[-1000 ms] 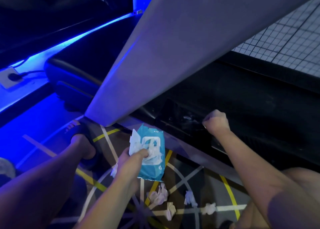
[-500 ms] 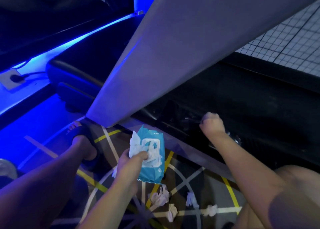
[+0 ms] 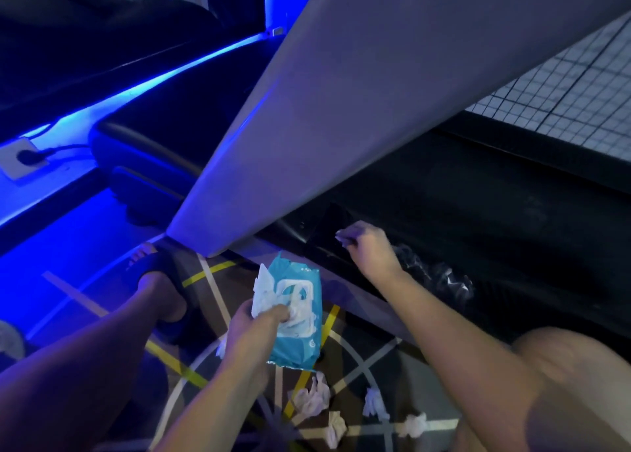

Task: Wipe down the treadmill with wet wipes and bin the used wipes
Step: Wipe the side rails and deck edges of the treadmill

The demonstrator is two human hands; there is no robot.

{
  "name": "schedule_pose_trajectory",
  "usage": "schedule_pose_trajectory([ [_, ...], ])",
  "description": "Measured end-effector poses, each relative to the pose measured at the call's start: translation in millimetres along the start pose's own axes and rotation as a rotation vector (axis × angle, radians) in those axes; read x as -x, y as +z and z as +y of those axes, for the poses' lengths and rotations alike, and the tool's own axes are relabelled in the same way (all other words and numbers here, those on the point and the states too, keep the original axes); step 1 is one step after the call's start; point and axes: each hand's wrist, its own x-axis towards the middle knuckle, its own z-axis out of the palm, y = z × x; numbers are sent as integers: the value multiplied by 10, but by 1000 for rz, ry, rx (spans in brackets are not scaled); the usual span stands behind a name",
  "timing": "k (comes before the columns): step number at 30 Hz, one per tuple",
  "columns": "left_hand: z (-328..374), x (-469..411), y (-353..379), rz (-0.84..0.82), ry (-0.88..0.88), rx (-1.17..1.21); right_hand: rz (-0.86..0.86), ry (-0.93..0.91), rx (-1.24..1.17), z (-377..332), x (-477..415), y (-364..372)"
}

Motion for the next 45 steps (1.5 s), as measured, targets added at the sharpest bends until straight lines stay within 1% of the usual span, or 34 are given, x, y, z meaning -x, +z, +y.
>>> schedule_pose_trajectory([
  [2,-4,-16,-32,8,6,8,31,105,146,147,5,-32],
  [5,-21,-41,-66,13,15,6,-73,304,355,206,31,-208],
  [7,-26,-65,-69,16,17,17,-149,434,447,139,14,-367],
  [10,-39,-96,-58,11,17,18,-263,619,395,102,-16,-566],
  [12,-55,-107,-41,3,20,15,-307,700,313,113,-45,-669],
  [13,-60,-107,-35,-3,23,15,-311,710,250,114,-61,-698],
  [15,-70,-102,-21,-9,21,11,-239,644,69,105,-125,-657],
  [18,-75,-99,-33,8,7,-10,-82,404,-201,-42,-161,-403],
  [19,-78,-107,-49,7,7,-20,-55,327,-227,-74,-160,-302],
  [20,-84,-113,-64,10,6,-29,-35,253,-208,-57,-154,-180],
  [21,-84,-120,-80,14,4,-29,-20,198,-140,-12,-143,-72],
  [24,-113,-163,-125,45,-18,-34,27,104,115,149,-105,17],
  [26,-112,-191,-137,66,-24,-12,12,136,268,188,-103,-85],
  [28,-99,-182,-129,61,-20,0,-39,287,314,190,-134,-213],
  [30,-67,-140,-77,53,-10,16,-103,424,310,199,-140,-318],
  [33,-16,-65,26,19,3,6,-193,565,291,242,-97,-454],
  [37,-30,-9,99,1,13,-23,-227,710,175,351,-68,-627],
  [38,-45,-10,100,3,10,-25,-218,712,115,398,-67,-626],
  [40,-62,9,101,2,1,-22,-126,654,-45,429,-53,-583],
  [42,-56,18,94,6,-11,-15,-11,541,-137,355,-96,-487],
  [43,-51,18,84,10,-10,-18,12,469,-162,283,-132,-412],
  [45,-42,13,59,19,2,-15,-13,303,-166,121,-213,-210],
])
